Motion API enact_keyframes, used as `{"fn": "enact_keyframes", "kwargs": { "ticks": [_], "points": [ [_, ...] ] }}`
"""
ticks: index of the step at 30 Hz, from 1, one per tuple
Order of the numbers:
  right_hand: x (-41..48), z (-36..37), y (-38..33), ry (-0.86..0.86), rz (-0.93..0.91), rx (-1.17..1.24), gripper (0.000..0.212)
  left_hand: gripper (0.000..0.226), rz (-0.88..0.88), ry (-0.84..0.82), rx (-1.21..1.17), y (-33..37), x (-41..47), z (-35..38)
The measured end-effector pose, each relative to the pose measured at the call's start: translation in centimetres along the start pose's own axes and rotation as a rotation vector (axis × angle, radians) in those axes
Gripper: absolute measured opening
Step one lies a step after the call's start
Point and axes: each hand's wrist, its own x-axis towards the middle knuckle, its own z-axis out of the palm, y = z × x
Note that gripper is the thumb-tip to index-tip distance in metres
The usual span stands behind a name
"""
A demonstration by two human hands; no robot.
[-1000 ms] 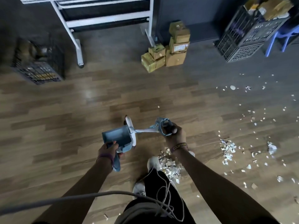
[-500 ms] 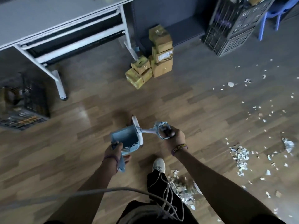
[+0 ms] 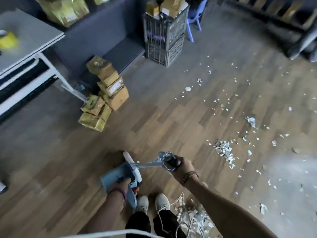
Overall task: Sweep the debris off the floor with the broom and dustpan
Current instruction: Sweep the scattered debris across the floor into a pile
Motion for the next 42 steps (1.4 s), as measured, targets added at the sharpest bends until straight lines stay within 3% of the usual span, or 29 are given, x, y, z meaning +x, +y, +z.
{"fn": "enact_keyframes", "kwargs": {
  "ticks": [4,11,19,24,30,33,36,39,42],
  "points": [
    [0.4,-2.5,0.7,0.029,0.023,-0.043,0.026,0.009,-0.052,-0.042,0.086,1.3,0.1,3.9],
    [4.7,-12.8,7.0,0.139,0.107,0.001,0.019,0.020,-0.126,-0.148,0.257,1.7,0.5,17.0],
    [6.0,-28.7,19.4,0.323,0.260,0.022,0.014,0.016,-0.003,-0.262,0.537,0.1,-2.6,38.8],
    [4.3,-34.1,26.1,0.476,0.429,0.058,0.016,0.007,0.136,-0.316,0.742,-0.5,-5.2,49.0],
    [3.0,-35.8,28.6,0.577,0.525,0.219,0.010,0.009,0.209,-0.341,0.785,1.5,-7.7,52.7],
    [2.2,-35.9,27.6,0.752,0.524,0.436,0.014,0.009,0.293,-0.360,0.885,3.3,-9.1,52.8],
    [1.4,-36.9,26.3,0.857,0.575,0.477,0.011,0.010,0.434,-0.390,1.013,5.3,-10.2,53.3],
    [-0.1,-37.8,25.0,0.911,0.670,0.476,0.034,0.008,0.532,-0.491,1.181,6.1,-11.2,54.3],
    [-2.0,-37.1,23.5,0.956,0.773,0.451,0.038,0.005,0.618,-0.646,1.386,5.9,-12.1,55.3]
  ]
}}
